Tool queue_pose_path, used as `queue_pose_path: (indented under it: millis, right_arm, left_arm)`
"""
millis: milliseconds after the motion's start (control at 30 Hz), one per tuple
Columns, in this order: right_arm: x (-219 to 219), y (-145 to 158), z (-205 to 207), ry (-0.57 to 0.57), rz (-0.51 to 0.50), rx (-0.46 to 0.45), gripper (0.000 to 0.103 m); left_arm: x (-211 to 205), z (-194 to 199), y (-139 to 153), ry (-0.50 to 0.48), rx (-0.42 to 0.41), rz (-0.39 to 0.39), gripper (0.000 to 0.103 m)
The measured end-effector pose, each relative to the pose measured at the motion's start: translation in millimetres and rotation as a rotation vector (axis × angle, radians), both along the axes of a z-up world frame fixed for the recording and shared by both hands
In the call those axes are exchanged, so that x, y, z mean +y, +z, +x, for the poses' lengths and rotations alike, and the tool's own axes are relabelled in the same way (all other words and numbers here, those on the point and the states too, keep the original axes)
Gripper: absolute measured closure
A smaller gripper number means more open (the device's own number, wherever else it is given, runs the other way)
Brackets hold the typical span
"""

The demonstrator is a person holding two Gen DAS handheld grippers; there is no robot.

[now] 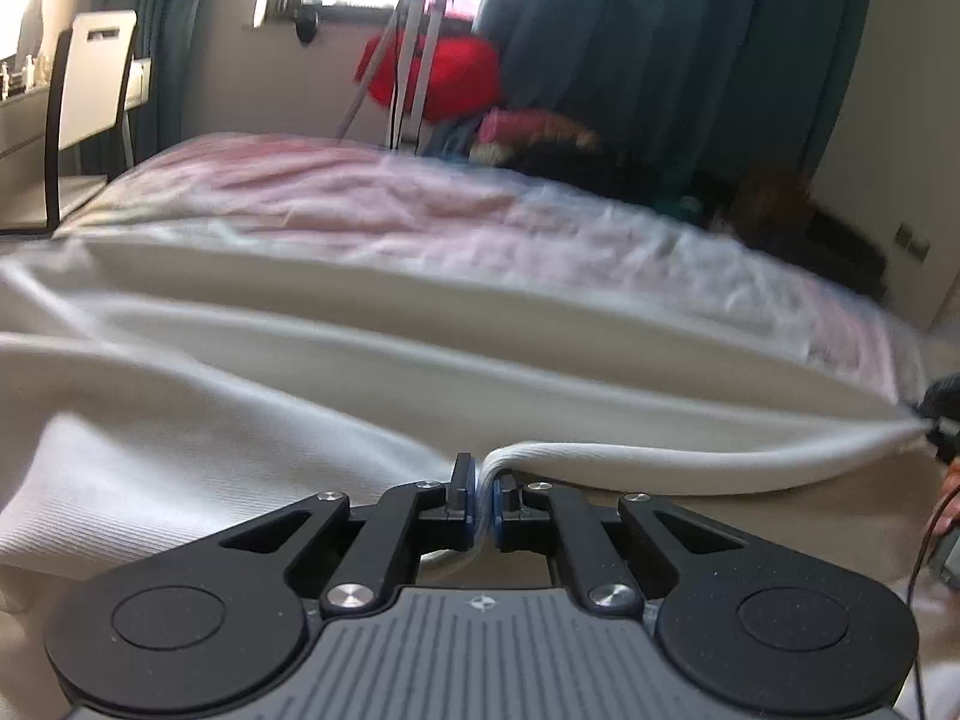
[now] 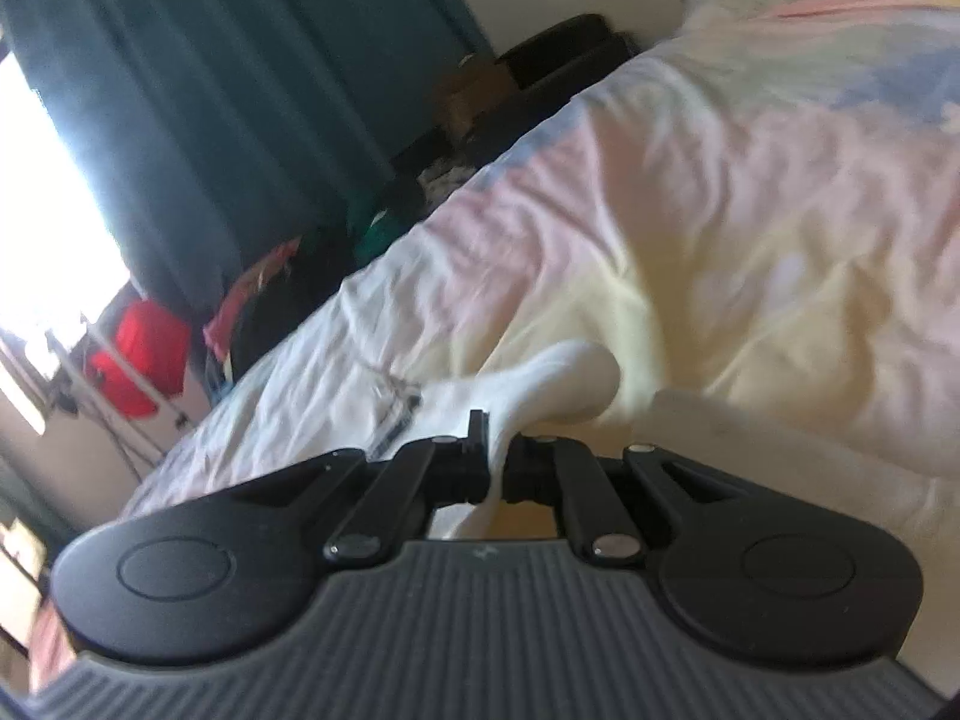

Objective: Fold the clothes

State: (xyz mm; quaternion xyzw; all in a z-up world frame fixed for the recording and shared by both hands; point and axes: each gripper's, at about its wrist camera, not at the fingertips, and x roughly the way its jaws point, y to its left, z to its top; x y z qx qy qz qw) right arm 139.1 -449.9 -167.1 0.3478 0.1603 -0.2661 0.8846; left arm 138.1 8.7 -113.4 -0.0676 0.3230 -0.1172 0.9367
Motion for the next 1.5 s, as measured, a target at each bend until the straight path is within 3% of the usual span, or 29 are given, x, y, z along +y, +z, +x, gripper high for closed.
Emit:
queue_pose_path:
  millis: [133,333,467,500,533,567,633,800,900,1033,1100,1333,1500]
  right_arm:
    - [-13,-4,0,-0.007,-0.059,0.031,0.097]
    - [-22,-22,4,0.023,-0.02,0.105,0.093]
    - [-14,-12,-2,0.068,-0.02,0.139,0.087]
    - [-12,-8,-4,0.077,-0.017,0.139,0.083]
    - [-10,-4,-8,0.087,-0.017,0.136,0.066]
    - [-6,0,-11,0.1,-0.026,0.127,0.041]
    - [4,10,-22,0.118,-0.061,0.117,0.019]
    - [33,35,-51,0.19,-0.113,0.124,0.019]
    - [48,51,-70,0.214,-0.136,0.133,0.019]
    - [67,72,-90,0.257,-0.202,0.144,0.019]
    - [75,80,-98,0.275,-0.237,0.143,0.019]
    - [83,94,-116,0.29,-0.246,0.094,0.019]
    - [76,87,-111,0.283,-0.218,0.114,0.019]
  left_arm:
    - [-12,-5,0,-0.043,-0.02,0.031,0.095]
    - [-23,-3,-14,-0.061,0.02,0.106,0.093]
    - [-27,-5,-12,-0.088,0.016,0.12,0.073]
    - [-29,-7,-11,-0.099,0.012,0.124,0.064]
    - [-30,-8,-10,-0.109,0.009,0.128,0.055]
    - [-32,-10,-9,-0.112,0.009,0.135,0.051]
    - [-34,-14,-7,-0.119,0.008,0.149,0.042]
    - [-21,-28,8,-0.084,0.027,0.117,0.025]
    - [-3,-43,25,-0.04,0.003,0.098,0.019]
    - [15,-60,46,0.046,-0.041,0.14,0.008]
    - [28,-67,56,0.077,-0.041,0.116,0.003]
    - [89,-96,77,0.267,0.038,0.078,0.001]
    - [161,-119,97,0.472,0.089,0.005,0.001]
